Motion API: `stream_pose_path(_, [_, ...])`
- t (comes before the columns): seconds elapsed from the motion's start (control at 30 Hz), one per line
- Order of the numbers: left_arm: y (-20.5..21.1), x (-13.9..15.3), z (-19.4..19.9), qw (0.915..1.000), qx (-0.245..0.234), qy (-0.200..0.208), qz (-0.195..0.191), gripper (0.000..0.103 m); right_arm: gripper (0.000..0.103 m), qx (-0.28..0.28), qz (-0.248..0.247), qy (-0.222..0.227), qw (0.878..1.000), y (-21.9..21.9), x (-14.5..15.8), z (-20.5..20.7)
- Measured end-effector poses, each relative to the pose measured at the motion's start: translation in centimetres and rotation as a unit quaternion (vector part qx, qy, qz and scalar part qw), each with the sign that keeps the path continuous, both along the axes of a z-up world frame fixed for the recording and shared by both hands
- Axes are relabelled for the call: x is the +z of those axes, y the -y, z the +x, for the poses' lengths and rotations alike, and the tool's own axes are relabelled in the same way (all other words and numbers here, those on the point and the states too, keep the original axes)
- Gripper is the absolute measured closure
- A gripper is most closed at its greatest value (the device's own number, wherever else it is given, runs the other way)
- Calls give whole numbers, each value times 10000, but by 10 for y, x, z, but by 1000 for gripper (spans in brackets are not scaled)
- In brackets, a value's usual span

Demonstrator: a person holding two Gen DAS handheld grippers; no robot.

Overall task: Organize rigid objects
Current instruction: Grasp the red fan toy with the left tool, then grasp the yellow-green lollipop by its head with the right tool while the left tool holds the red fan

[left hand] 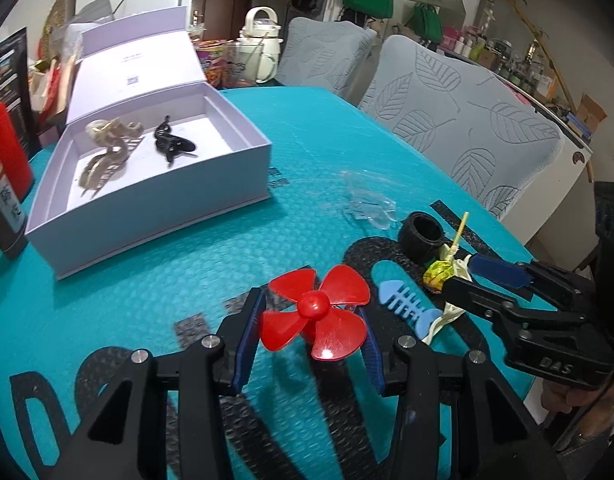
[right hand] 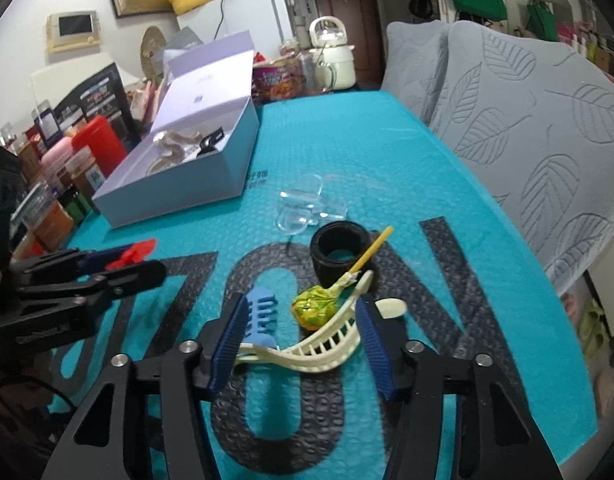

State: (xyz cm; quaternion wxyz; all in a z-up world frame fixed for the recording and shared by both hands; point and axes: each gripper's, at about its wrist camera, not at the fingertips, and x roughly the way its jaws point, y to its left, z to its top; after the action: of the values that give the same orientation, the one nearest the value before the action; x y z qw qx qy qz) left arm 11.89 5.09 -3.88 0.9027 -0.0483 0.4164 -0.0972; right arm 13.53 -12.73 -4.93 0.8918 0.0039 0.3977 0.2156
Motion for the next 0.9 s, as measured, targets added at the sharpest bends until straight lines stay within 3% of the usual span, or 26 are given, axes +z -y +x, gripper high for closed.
stream_pose_path(0.13, [-9,-1,-2,10000,94,-4,-32,59,57,42,-104,25,9999,-8,-4,4])
stream_pose_path(0.4, [-19,-2,-4,9998,178,-7,-92,59,57,-12,-492,190,9986,-17,-6,10])
stream_pose_path(0.5, [-22,-2,-6,9997,227,-7,-96,59,57,48,-882,324,9956,-26,-7,9])
stream_pose_path(0.57, [-26,0,-8,9996,274,22,-96,59,69,87,-1249,455,9911,-34,-8,6])
stream_pose_path(0.6, [-27,1,-8,9995,304,40,-93,59,79,146,-1284,377,9909,-35,-10,6])
stream_pose_path(0.9, [-42,2,-16,9988,458,87,-145,59,79,111,-1226,343,9918,-38,-13,8])
